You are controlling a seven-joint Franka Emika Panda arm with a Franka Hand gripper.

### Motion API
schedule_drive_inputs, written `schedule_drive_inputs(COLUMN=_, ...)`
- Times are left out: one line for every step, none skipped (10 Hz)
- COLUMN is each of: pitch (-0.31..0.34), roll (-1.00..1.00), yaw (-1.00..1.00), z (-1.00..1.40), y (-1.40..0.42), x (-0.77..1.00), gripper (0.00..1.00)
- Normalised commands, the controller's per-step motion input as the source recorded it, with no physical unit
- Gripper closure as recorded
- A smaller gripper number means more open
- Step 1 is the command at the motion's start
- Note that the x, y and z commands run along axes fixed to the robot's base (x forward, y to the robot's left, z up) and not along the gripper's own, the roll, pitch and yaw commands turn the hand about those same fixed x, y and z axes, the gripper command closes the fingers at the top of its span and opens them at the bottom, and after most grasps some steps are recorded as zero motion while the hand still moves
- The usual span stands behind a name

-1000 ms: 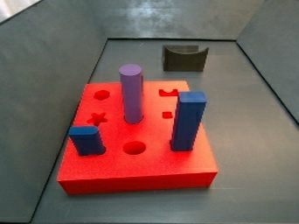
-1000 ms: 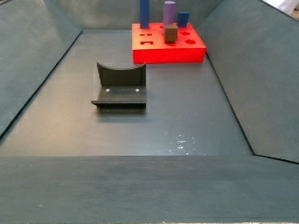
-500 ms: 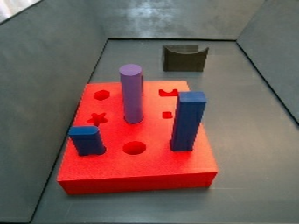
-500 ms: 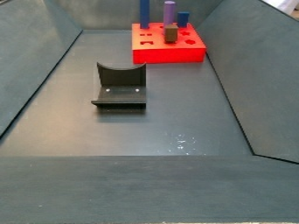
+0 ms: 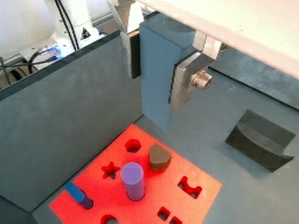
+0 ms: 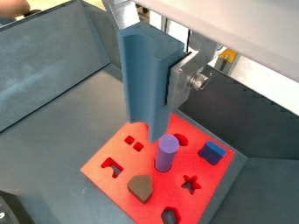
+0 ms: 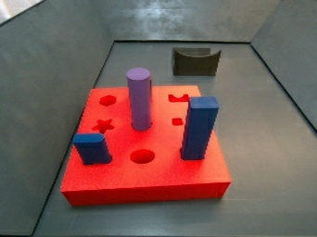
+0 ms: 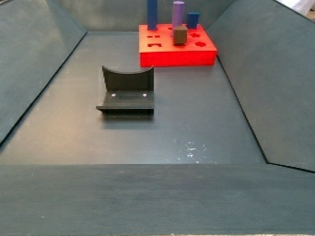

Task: Pick up the arch object. Move up. Place the arch object on the fixture. Regrasp the arch object. Rotate the arch object. Move to above the board. Insert the arch object.
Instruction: Insert the arch object.

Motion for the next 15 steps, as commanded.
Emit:
schedule_drive_inputs(pitch=-0.019, roll=0.0, yaw=0.0, z=0.0, y=0.0, x=0.0, gripper=1.0)
schedule_drive_inputs(pitch=-0.004, roll=0.0, yaw=0.0, z=0.0, y=0.0, x=0.0, gripper=1.0)
schedule_drive_inputs(pitch=0.079, roll=0.0, yaw=0.0, z=-0.33, y=-0.09, x=0.79, gripper=1.0)
schedule_drive_inputs(pitch=0.08, roll=0.0, yaw=0.19, z=-0.46, y=0.0, x=1.0, gripper=1.0)
schedule_drive_inputs(pitch=0.034, roll=-0.07, yaw=0.21, z=-0.52, y=0.0, x=1.0, gripper=1.0)
schedule_drive_inputs(pitch=0.01, roll=-0.12, yaw=0.27, z=-0.47, y=0.05, x=0.99, gripper=1.0)
schedule_drive_inputs(pitch=0.0, roll=-0.12, yaw=0.4, z=-0.43, y=0.09, x=0.85, gripper=1.0)
schedule_drive_inputs(pitch=0.023, roll=0.0, yaw=0.46, z=-0.37, y=0.1, x=0.76, gripper=1.0)
schedule_drive_inputs(pitch=0.043, roll=0.14, yaw=0.44, z=-0.28, y=0.09, x=0.67, gripper=1.0)
schedule_drive_inputs(pitch=0.046, roll=0.22, yaw=0.46, z=-0.29, y=0.07, x=0.59, gripper=1.0)
schedule_drive_inputs(pitch=0.039, roll=0.18, yaw=0.33, z=-0.51, y=0.09, x=0.67, gripper=1.0)
schedule_drive_inputs(pitch=0.046, roll=0.16, yaw=0.0, z=-0.66, y=0.03, x=0.72, gripper=1.0)
schedule_drive_inputs(pitch=0.0, roll=0.09, yaw=-0.04, z=-0.75, y=0.11, x=0.53, gripper=1.0)
schedule_drive_inputs(pitch=-0.017, roll=0.06, yaw=-0.07, z=-0.91, y=0.13, x=0.39, gripper=1.0)
schedule_drive_inputs(pitch=-0.026, roll=0.06, yaw=-0.04, z=-0.92, y=0.18, x=0.3, gripper=1.0)
